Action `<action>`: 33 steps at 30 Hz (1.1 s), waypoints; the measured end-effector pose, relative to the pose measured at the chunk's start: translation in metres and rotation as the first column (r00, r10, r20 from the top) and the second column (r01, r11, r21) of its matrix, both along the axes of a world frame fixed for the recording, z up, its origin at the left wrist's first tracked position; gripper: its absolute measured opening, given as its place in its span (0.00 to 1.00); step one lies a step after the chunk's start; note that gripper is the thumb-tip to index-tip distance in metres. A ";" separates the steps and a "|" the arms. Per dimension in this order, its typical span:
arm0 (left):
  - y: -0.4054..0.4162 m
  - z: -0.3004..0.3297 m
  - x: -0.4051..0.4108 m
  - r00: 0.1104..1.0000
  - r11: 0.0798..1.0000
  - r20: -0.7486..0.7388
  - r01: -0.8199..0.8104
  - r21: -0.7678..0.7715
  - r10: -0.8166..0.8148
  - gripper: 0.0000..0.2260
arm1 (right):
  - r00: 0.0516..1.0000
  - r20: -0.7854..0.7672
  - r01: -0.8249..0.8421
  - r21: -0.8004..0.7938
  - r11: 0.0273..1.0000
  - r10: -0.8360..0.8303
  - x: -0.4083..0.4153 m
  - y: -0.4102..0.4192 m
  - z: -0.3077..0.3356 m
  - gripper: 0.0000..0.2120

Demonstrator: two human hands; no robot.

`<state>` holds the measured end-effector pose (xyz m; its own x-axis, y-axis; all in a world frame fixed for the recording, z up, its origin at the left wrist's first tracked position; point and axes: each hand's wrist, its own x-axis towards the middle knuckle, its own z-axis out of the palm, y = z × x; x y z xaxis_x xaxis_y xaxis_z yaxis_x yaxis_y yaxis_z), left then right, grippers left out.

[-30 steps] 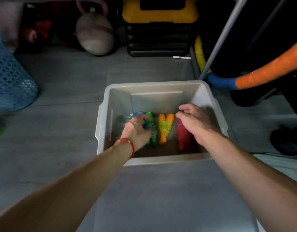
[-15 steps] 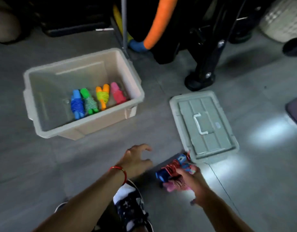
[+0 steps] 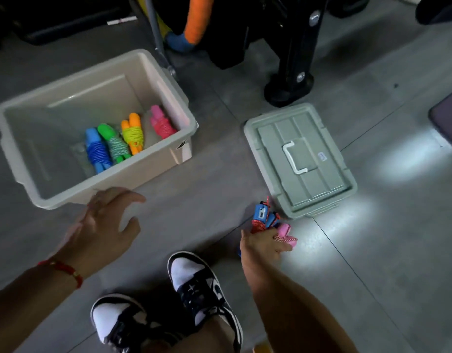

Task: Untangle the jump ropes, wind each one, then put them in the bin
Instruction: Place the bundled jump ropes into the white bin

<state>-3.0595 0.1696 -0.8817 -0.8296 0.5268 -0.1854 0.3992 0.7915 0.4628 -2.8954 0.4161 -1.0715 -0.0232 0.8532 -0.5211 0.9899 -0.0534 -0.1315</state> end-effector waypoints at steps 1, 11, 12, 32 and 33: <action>-0.003 0.004 -0.005 0.995 0.998 -0.098 0.003 -0.068 -0.010 0.21 | 0.997 -0.025 -0.071 0.025 0.997 0.071 0.005 0.001 -0.001 0.41; -0.056 -0.025 -0.055 0.921 0.815 -0.113 -0.383 -0.434 0.373 0.27 | 0.485 -0.817 -0.524 0.013 0.852 0.311 -0.060 -0.008 0.149 0.28; -0.058 -0.033 -0.055 0.913 0.818 -0.084 -0.395 -0.417 0.398 0.27 | 0.402 -0.846 -0.577 0.062 0.815 0.349 -0.082 -0.009 0.174 0.25; -0.061 -0.057 -0.054 0.883 0.839 -0.002 -0.447 -0.311 0.469 0.26 | 0.094 -0.159 -0.988 0.111 0.112 0.983 -0.385 -0.087 0.092 0.34; -0.061 -0.058 -0.054 0.880 0.837 -0.006 -0.453 -0.306 0.474 0.26 | 0.057 -0.208 -0.980 0.176 0.095 0.976 -0.380 -0.083 0.102 0.30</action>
